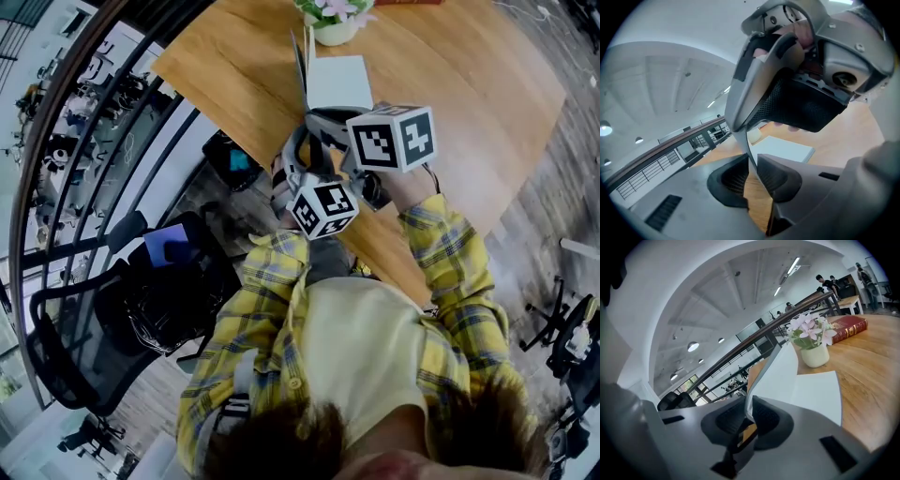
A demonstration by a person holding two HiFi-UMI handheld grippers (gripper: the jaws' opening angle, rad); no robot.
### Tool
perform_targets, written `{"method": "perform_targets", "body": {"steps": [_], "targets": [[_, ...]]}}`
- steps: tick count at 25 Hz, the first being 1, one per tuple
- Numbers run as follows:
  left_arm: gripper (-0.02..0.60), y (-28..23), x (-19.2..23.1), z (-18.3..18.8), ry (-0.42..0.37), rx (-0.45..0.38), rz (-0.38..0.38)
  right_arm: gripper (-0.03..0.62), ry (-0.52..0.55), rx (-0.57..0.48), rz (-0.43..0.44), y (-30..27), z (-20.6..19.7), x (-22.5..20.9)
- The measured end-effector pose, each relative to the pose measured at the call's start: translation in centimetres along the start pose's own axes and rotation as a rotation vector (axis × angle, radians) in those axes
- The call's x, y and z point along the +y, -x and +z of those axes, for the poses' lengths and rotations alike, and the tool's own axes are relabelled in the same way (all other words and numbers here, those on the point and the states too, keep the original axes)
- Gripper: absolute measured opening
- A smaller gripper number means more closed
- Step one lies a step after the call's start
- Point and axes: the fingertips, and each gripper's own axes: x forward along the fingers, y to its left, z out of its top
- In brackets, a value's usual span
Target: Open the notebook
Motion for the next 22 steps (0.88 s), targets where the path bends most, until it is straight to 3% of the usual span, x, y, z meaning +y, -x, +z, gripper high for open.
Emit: {"method": "perform_targets", "body": {"steps": [7, 13, 18, 22], "targets": [[0.026, -0.1, 1.2, -0.8, 0.148, 0.005, -0.016, 0.141, -0.004, -0.029, 0.07, 0.0, -0.1, 0.8], [0.02, -0.2, 1.0, -0.9, 0.207, 0.01, -0.043, 0.146, -0.079, -0.135, 0.124, 2.4, 1.6, 0.2], [0.02, 0.0, 1.6, -1.1, 0.333, 0.02, -0.087, 0.146, -0.101, -0.157, 0.075, 3.6, 0.7, -2.0], [0.02, 0.2, 2.8, -1.2, 0.47, 0.031, -0.111, 0.146, -0.103, -0.103, 0.009, 3.0, -2.1, -4.1]]}}
